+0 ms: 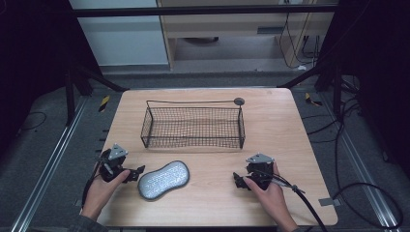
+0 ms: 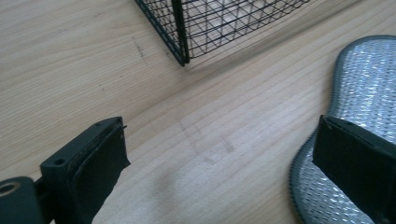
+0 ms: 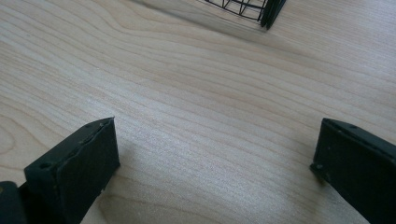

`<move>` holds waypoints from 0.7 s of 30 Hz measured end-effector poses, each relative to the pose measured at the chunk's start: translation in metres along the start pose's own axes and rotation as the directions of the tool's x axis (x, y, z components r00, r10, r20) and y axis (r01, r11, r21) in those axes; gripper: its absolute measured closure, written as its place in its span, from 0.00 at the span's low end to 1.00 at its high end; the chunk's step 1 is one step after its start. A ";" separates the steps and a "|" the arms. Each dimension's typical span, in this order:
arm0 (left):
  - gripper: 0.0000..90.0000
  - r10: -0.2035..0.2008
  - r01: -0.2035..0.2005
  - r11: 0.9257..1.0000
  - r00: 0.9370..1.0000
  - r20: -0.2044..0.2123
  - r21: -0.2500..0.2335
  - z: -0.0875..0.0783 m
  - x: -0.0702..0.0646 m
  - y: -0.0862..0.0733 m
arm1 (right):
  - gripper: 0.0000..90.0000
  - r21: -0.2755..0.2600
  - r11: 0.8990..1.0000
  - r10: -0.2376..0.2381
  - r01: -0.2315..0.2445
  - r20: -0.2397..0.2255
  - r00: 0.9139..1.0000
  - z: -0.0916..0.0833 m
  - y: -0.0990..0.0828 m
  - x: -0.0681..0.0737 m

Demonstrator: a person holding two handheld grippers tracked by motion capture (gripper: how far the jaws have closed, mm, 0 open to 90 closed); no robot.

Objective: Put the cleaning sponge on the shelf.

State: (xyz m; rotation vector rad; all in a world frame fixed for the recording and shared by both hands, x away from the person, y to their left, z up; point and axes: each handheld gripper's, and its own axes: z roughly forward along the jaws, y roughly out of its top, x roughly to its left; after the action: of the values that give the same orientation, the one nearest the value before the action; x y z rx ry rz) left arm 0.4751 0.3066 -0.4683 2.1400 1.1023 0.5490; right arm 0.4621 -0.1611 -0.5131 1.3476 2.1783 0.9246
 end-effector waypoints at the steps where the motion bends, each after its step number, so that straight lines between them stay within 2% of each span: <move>1: 0.03 0.009 -0.009 1.000 1.000 0.010 0.004 0.000 -0.002 0.001 | 0.00 0.000 1.000 0.000 0.000 0.000 1.000 0.000 0.000 0.000; 2: 0.03 0.023 -0.024 1.000 1.000 0.019 0.019 0.000 -0.005 0.005 | 0.00 0.000 1.000 0.000 0.000 -0.001 1.000 0.000 0.000 0.000; 9: 0.03 0.048 -0.051 0.997 0.998 0.045 0.066 0.005 -0.016 0.013 | 0.00 0.000 1.000 -0.008 0.008 -0.006 1.000 -0.001 -0.001 0.000; 11: 0.03 0.060 -0.063 0.995 0.997 0.039 0.082 0.006 -0.019 0.014 | 0.00 0.001 1.000 -0.007 0.007 -0.008 1.000 -0.001 -0.001 0.000; 14: 0.03 0.084 -0.089 0.990 0.995 0.056 0.108 0.007 -0.023 0.015 | 0.00 0.001 1.000 -0.009 0.009 -0.008 1.000 -0.001 -0.001 -0.001; 18: 0.04 0.131 -0.139 0.979 0.989 0.062 0.147 0.009 -0.029 0.019 | 0.00 0.003 1.000 -0.010 0.010 -0.010 1.000 -0.001 -0.001 -0.001; 21: 0.04 0.172 -0.183 0.968 0.982 0.075 0.173 0.009 -0.034 0.022 | 0.00 0.004 1.000 -0.010 0.010 -0.012 1.000 -0.001 -0.001 -0.001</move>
State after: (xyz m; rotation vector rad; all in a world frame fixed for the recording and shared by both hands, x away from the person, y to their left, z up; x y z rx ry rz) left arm 0.4742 0.2657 -0.4612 2.4121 0.9643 0.4779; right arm 0.4608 -0.1624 -0.5128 1.3348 2.1949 0.9274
